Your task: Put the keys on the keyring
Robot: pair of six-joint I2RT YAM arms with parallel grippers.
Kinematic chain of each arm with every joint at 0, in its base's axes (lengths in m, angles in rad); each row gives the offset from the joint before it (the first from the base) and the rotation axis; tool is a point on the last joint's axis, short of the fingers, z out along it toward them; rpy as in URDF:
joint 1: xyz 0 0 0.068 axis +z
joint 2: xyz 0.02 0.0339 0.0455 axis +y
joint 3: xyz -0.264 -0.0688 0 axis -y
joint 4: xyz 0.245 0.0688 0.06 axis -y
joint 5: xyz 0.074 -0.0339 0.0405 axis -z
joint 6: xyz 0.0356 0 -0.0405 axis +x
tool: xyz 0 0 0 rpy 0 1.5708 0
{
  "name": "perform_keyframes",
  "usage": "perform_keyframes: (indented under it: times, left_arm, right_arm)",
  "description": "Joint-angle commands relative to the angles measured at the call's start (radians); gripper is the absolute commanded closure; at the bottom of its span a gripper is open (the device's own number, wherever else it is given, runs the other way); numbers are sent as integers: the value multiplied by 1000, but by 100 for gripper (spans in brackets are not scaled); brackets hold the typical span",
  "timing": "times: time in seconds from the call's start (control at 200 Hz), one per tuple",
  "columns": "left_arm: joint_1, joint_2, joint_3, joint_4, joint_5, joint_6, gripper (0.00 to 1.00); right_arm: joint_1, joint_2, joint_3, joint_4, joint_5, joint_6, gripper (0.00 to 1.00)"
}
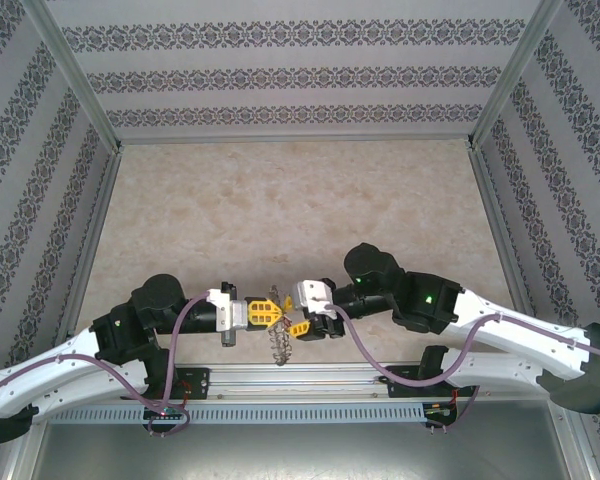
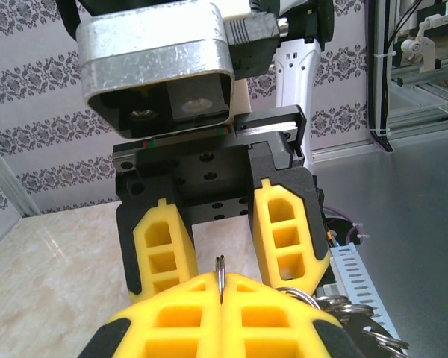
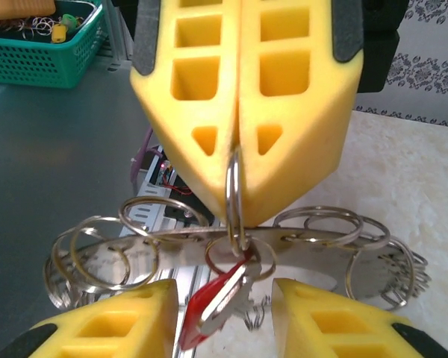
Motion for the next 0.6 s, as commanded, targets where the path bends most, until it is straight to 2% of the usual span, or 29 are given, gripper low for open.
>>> perform_keyframes:
  times: [0.0,0.435,0.595]
  left_arm:
    - [-11,-8,34,62,14,-14,100]
    - [-12,-34,30,38,-2,-10,100]
    - [-12,-26,30,28,-14,-5,100]
  right_arm:
    - [-8,7,-4,55,-22,20,66]
    - [-8,-45,-8,-21,118,2,97]
    - [-9,-60,6,-37,132,-13,100]
